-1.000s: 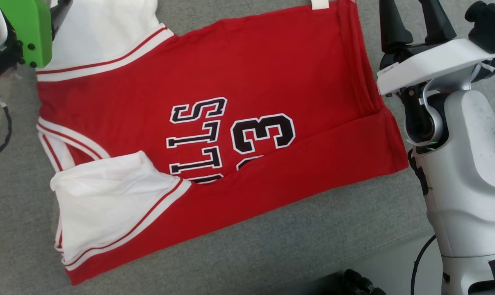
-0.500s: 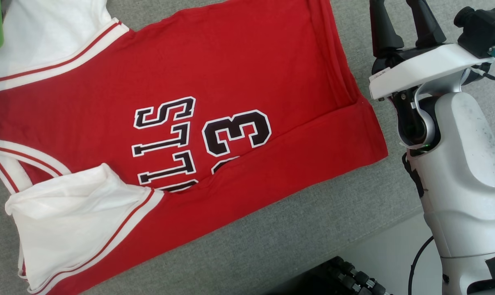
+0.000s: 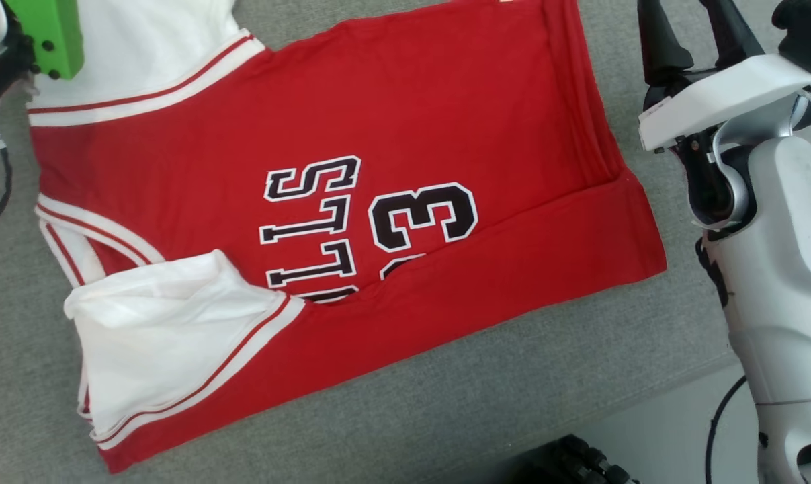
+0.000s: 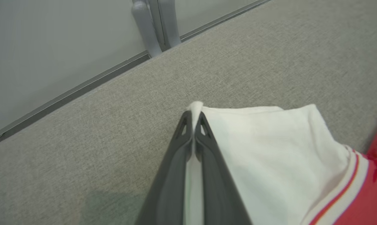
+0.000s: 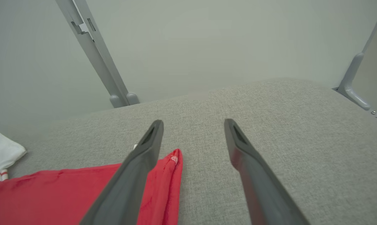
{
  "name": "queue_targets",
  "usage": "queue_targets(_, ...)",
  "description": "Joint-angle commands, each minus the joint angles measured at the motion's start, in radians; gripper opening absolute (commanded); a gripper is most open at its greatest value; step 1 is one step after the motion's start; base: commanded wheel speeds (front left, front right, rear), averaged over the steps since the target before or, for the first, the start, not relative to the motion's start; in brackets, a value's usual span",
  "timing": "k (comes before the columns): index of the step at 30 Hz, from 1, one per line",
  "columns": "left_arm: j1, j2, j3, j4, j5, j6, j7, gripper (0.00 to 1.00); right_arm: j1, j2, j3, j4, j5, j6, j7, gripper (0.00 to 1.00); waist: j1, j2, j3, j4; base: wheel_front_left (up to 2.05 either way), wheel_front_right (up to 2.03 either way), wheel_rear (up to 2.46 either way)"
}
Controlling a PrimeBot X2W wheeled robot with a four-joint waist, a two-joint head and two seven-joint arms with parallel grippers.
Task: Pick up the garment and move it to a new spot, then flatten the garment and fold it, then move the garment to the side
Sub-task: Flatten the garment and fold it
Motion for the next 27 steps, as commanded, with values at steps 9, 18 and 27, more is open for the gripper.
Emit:
queue_targets(9,0.068,-0.030,-0.058,-0.153,-0.075,0.000,-0.148,0.00,-0.055,-0.193,0.081,0.086,0.038,0.000,0.166,1.00,0.0000,-0.0001,-0.096,0.205,0.00,0.00,0.00)
queue_targets(18,0.122,-0.039,-0.147,-0.294,-0.097,0.000,-0.203,0.00,-0.097,-0.351,0.216,0.233,0.121,0.000,0.291,1.00,0.0000,-0.0001,-0.095,0.308,0.00,0.00,0.00)
queue_targets(27,0.117,-0.040,-0.181,-0.323,-0.116,0.000,-0.230,0.00,-0.142,-0.400,0.307,0.330,0.205,0.000,0.269,1.00,0.0000,-0.0001,-0.073,0.322,0.00,0.00,0.00)
